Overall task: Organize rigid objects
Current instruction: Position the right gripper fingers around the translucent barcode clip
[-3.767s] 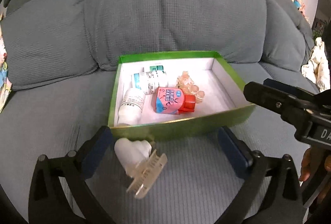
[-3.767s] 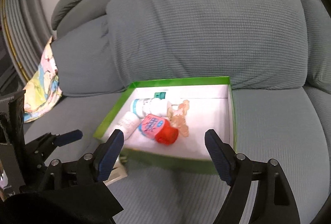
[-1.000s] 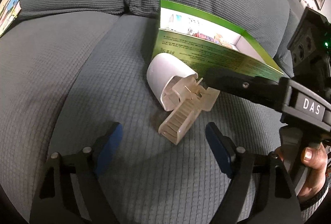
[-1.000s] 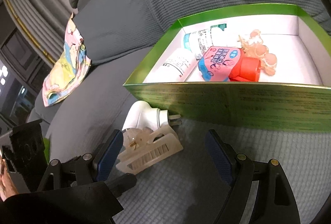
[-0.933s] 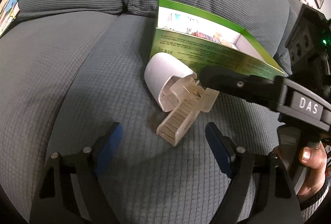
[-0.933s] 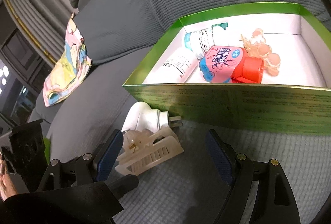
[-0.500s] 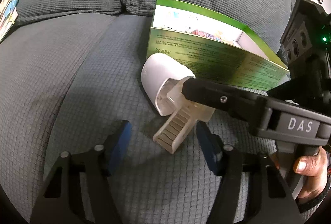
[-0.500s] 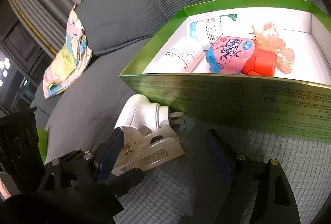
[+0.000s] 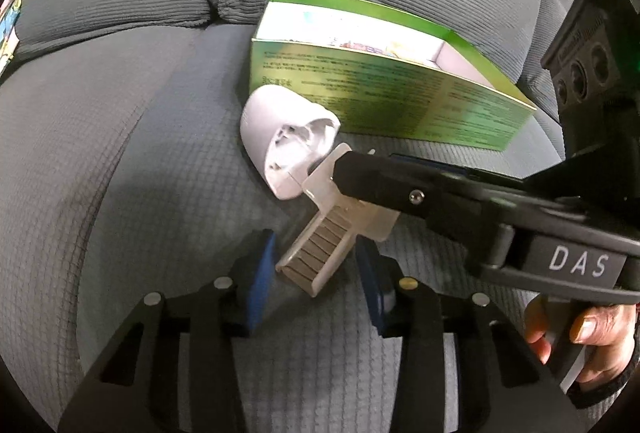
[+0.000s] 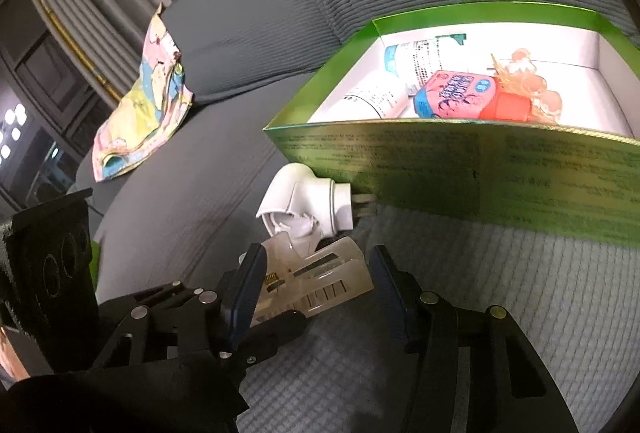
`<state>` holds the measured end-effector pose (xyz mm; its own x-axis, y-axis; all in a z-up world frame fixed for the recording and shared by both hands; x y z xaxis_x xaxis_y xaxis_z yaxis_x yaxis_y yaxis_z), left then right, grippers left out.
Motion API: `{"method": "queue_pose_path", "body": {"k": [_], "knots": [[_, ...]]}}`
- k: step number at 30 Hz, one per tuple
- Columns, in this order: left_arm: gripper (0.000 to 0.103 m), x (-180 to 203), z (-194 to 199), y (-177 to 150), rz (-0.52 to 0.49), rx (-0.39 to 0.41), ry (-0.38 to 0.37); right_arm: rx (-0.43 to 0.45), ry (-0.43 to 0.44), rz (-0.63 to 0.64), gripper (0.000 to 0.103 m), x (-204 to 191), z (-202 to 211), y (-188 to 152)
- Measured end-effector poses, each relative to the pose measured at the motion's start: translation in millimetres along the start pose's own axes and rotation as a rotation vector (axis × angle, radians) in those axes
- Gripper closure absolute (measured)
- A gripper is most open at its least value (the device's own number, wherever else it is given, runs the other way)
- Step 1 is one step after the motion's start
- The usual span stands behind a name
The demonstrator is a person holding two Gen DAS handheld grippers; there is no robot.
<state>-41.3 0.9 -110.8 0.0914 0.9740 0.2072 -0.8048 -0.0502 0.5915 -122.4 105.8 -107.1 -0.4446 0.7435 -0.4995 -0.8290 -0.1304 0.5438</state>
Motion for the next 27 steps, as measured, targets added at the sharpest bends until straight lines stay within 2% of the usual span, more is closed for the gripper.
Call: {"method": "queue_pose_path", "body": {"k": [2,4,8,12,16,18,22,24,26,27], "knots": [[0.066,-0.8,1.4,-0.5,0.005,-0.002,-0.017,0.006,-0.005,-0.002,0.048,-0.7,4.6,-4.4],[0.066,0.1,6.1,-4.9,-0.003,0.0,-0.026,0.015,-0.005,0.001,0.055,-2.6,11.1,-8.0],[0.068,9.3,8.8,-12.2,-0.038,-0.005,-0.033,0.012,-0.014,0.009,0.055,-5.7,19.9,-15.4],[0.065,7.4,10.8,-18.0,-0.023,-0.014,-0.07,0.023,-0.019,-0.007,0.055,-6.5,26.9,-26.7],[0.065,11.5,12.5,-21.6,-0.054,-0.014,-0.062,0.032,-0.008,-0.032,0.056,-3.7,33.5,-36.5],[0.062,9.4,14.2,-24.7,-0.032,-0.017,-0.088,0.042,-0.012,-0.045,0.056,-1.5,37.6,-39.9],[0.062,9.7,15.6,-28.2,-0.009,-0.014,-0.089,0.036,-0.003,-0.06,0.055,0.4,39.9,-42.9],[0.064,15.1,16.2,-31.1,-0.026,-0.017,-0.07,0.032,0.002,-0.082,0.053,0.9,38.5,-43.1],[0.064,20.4,15.7,-32.6,-0.047,-0.019,-0.047,0.015,0.002,-0.099,0.035,1.4,34.2,-44.7],[0.064,20.7,15.9,-33.2,-0.053,-0.02,-0.043,-0.002,0.001,-0.104,0.032,0.8,29.8,-45.9]]}}
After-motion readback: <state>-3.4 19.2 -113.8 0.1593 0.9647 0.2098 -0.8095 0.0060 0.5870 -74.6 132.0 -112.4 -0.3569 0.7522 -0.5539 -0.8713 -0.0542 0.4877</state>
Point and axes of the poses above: each gripper's, at about its wrist camera, not at the fingertips, and z roughly against the way its jaws point, x to its right, y to its top, the point moved 1 cm from there along -z, roughly the way its jaws point, and after that the axes turned 3 degrees about -z, right-handed, at the moved point
